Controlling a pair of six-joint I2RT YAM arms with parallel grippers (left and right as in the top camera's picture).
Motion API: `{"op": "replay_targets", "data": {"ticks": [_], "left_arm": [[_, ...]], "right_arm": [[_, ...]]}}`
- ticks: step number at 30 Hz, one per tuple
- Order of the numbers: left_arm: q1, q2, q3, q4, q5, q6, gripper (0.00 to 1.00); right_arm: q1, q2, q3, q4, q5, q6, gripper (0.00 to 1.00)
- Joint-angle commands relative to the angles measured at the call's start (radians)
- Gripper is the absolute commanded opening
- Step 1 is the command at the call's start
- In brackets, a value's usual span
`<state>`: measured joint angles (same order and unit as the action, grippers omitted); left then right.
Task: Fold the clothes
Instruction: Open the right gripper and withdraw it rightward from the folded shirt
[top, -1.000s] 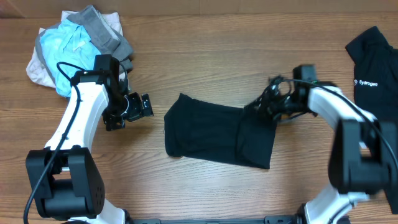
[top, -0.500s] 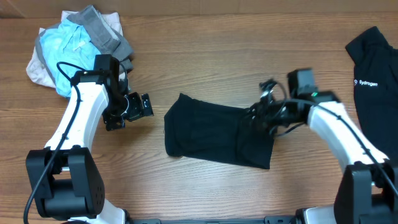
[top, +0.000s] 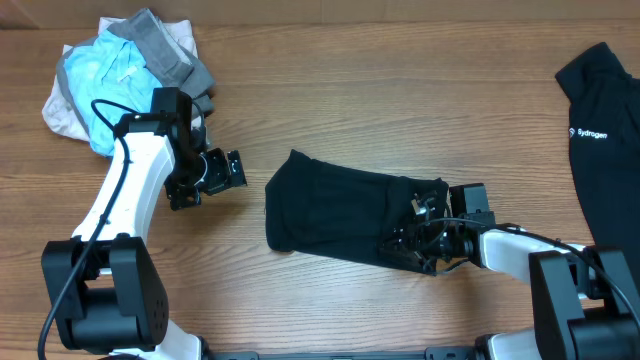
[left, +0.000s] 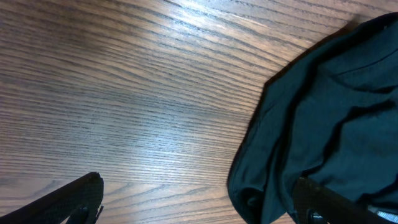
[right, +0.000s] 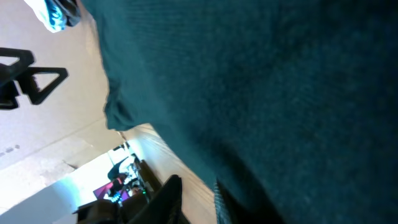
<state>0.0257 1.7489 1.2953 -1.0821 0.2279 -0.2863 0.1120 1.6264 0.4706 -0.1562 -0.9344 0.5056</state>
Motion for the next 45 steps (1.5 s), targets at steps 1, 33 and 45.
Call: {"op": "replay_targets", "data": {"ticks": [1,33,45], "left_arm": [[-0.008,0.003,-0.005,0.002,-0.002,-0.006,1.0],[-0.008,0.003,-0.005,0.002,-0.003,-0.006,1.0],[-0.008,0.003,-0.005,0.002,-0.002,-0.006,1.0]], "right_arm": [[-0.001,0.008,-0.015,0.003,0.061,0.059,0.16],[-0.187,-0.204,0.422,-0.824,0.649,-0.113,0.99],[-0.187,-0.188,0.25,-0.616,0.587,-0.116,1.0]]}}
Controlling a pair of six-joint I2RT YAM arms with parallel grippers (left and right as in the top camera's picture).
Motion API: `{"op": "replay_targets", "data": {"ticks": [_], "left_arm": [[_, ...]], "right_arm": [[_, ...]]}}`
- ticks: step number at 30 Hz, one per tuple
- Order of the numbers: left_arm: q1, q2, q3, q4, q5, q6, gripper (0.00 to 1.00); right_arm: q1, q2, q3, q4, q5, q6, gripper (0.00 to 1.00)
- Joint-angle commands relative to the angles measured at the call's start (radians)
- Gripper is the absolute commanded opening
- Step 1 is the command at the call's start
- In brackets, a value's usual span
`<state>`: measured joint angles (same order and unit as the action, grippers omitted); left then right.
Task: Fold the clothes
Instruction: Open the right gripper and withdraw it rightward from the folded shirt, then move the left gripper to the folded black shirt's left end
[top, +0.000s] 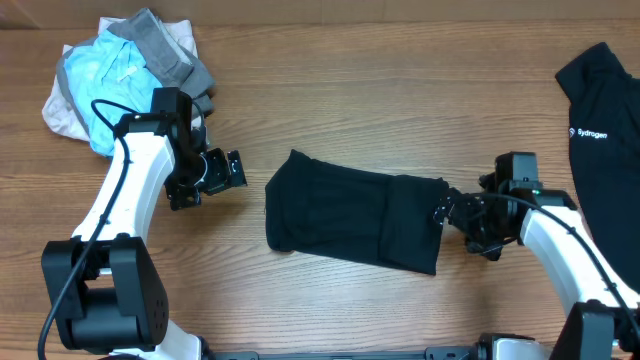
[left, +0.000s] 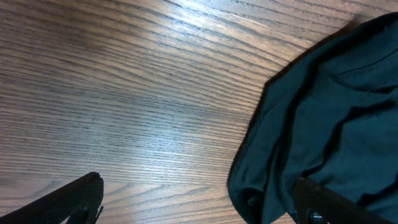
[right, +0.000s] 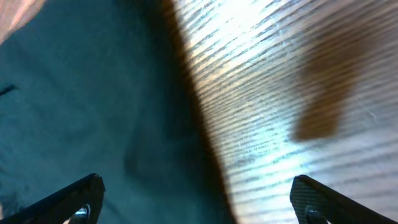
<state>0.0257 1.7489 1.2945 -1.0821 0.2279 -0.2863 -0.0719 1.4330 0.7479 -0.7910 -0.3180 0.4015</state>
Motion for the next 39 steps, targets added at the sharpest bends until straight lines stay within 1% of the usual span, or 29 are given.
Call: {"op": "replay_targets", "data": {"ticks": [1,13,17,20,24,29,34,36,39], "left_arm": [[-0.008,0.003,-0.005,0.002,-0.002,-0.006,1.0],[-0.009,0.003,-0.005,0.002,-0.002,-0.006,1.0],[-0.009,0.003,-0.005,0.002,-0.002,-0.006,1.0],[-0.009,0.003,-0.005,0.002,-0.003,-0.006,1.0],[-0.009,0.003,-0.007,0.002,-0.002,-0.006,1.0],[-0.009,0.003,-0.017,0.012,-0.002,-0.007,1.0],[-0.008,0.003,-0.017,0.014,-0.002,-0.01,1.0],[-0.007,0.003,-0.017,0.014,-0.002,-0.009,1.0],[-0.006,0.003,-0.017,0.014,-0.002,-0.009,1.0]], "right_arm": [[-0.002,0.006,-0.049,0.051,-0.043,-0.013,1.0],[-0.002,0.007,-0.16,0.194,-0.13,-0.013,1.0],[-0.002,0.008,-0.159,0.197,-0.14,-0.013,1.0],[-0.003,0.001,-0.147,0.187,-0.131,0.023,0.97],[-0.003,-0.056,-0.072,0.084,-0.073,0.069,0.97],[-0.002,-0.188,0.092,-0.156,0.084,0.101,0.97],[0.0,-0.398,0.191,-0.299,0.079,0.1,0.98],[0.0,-0.483,0.193,-0.33,0.066,0.101,1.0],[0.0,-0.59,0.187,-0.382,0.037,0.111,1.0]]}}
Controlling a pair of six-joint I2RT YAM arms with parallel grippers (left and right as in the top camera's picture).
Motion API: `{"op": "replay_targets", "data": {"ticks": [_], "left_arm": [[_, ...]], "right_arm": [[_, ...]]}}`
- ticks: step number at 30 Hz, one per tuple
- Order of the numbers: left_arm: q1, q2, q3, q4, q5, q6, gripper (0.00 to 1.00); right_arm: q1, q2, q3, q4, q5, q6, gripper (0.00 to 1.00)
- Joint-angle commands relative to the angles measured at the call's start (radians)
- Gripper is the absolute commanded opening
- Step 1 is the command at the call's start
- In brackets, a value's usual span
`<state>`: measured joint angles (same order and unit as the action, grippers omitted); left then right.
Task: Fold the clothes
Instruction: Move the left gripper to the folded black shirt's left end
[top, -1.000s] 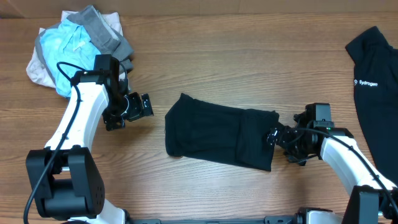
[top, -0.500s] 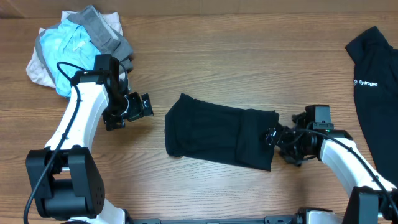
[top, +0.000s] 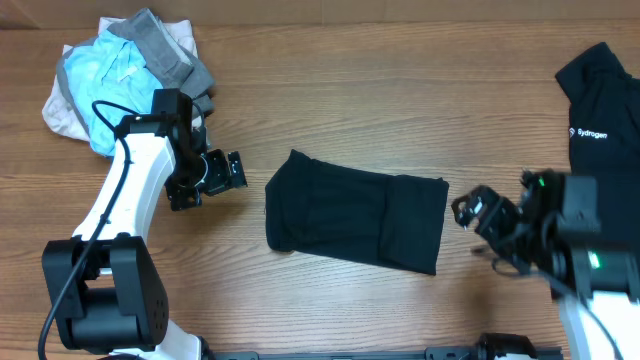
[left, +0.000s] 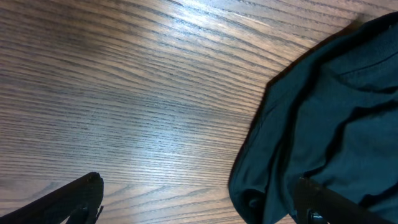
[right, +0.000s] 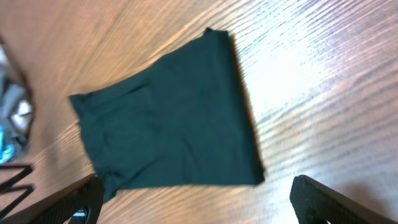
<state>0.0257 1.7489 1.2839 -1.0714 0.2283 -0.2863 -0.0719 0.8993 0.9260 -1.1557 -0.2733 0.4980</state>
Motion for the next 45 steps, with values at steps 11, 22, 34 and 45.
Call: {"op": "replay_targets", "data": {"ticks": [11,22,34,45], "left_arm": [[-0.05,0.003,-0.006,0.026,0.316,0.113,1.0],[-0.318,-0.091,-0.008,-0.031,0.005,0.008,1.0],[-0.475,-0.258,-0.008,-0.073,-0.323,-0.26,1.0],[-0.343,-0.134,-0.008,-0.066,-0.261,-0.186,1.0]], "right_arm": [[0.0,-0.14,0.009,-0.18,-0.015,0.052,1.0],[0.0,-0.268,0.009,-0.214,-0.015,0.045,1.0],[0.0,-0.315,0.006,-0.219,-0.016,0.054,1.0],[0.0,-0.315,0.006,-0.219,-0.015,0.053,1.0]]}}
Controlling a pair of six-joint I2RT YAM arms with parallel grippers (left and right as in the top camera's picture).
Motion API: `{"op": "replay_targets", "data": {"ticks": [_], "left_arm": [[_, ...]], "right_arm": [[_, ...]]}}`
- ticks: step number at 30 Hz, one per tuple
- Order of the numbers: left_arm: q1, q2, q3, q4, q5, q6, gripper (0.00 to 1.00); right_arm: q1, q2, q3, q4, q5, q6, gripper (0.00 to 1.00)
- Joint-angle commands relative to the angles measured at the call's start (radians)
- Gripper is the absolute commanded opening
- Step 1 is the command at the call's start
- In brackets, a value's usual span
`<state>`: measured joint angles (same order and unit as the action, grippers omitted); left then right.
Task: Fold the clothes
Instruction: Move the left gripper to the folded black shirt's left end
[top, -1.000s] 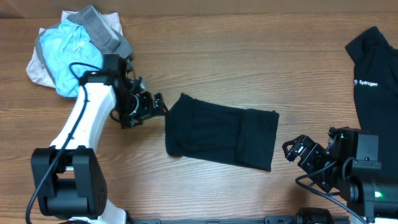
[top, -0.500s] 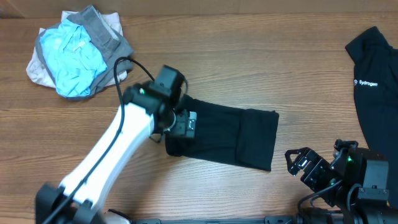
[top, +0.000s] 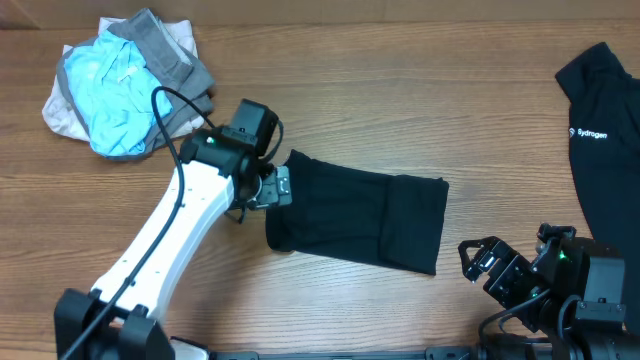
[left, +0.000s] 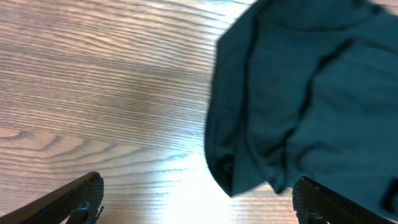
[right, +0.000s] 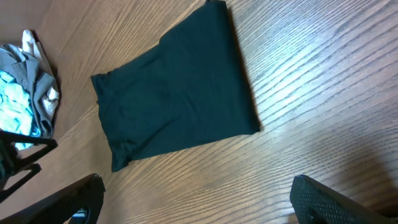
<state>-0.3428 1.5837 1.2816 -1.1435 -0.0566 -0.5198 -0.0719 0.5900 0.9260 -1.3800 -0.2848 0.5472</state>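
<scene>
A folded black garment lies flat at the middle of the wooden table; it also shows in the right wrist view and the left wrist view. My left gripper is open at the garment's left edge, low over the wood, with nothing between its fingers. My right gripper is open near the front right, well away from the garment. A pile of light blue, grey and white clothes sits at the back left.
A black shirt with white lettering lies at the right edge. The table's front edge runs close under the right arm. Bare wood lies behind the folded garment.
My left gripper has moved right, from bare wood left of the garment to its left edge. My right arm has drawn back further toward the front edge. The garment lies unchanged.
My right gripper was first down on the garment's right end, with that end bunched. Then it stood just off the right edge, open, with the garment lying flat. It then backed away to the front right, while the left gripper stayed still until now.
</scene>
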Motion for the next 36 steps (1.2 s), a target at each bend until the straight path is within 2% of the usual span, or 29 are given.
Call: {"op": "replay_targets", "data": {"ticks": [1,3,5,17,21,36], "left_arm": [[0.036,0.043,-0.006,0.02,0.092,0.124,1.0],[0.063,0.07,-0.006,0.053,0.254,0.273,1.0],[0.086,0.097,-0.006,0.079,0.317,0.314,1.0],[0.215,0.219,-0.006,0.162,0.33,0.424,1.0],[0.261,0.295,-0.006,0.173,0.454,0.523,1.0],[0.262,0.476,-0.006,0.295,0.554,0.603,1.0]], "right_arm": [[0.0,-0.005,0.006,0.005,-0.004,0.004,1.0],[0.0,-0.005,0.006,0.005,-0.004,0.004,1.0],[0.0,-0.005,0.006,0.005,-0.004,0.004,1.0],[0.0,-0.005,0.006,0.005,-0.004,0.004,1.0],[0.0,-0.005,0.006,0.005,-0.004,0.004,1.0],[0.0,-0.005,0.006,0.005,-0.004,0.004,1.0]]}}
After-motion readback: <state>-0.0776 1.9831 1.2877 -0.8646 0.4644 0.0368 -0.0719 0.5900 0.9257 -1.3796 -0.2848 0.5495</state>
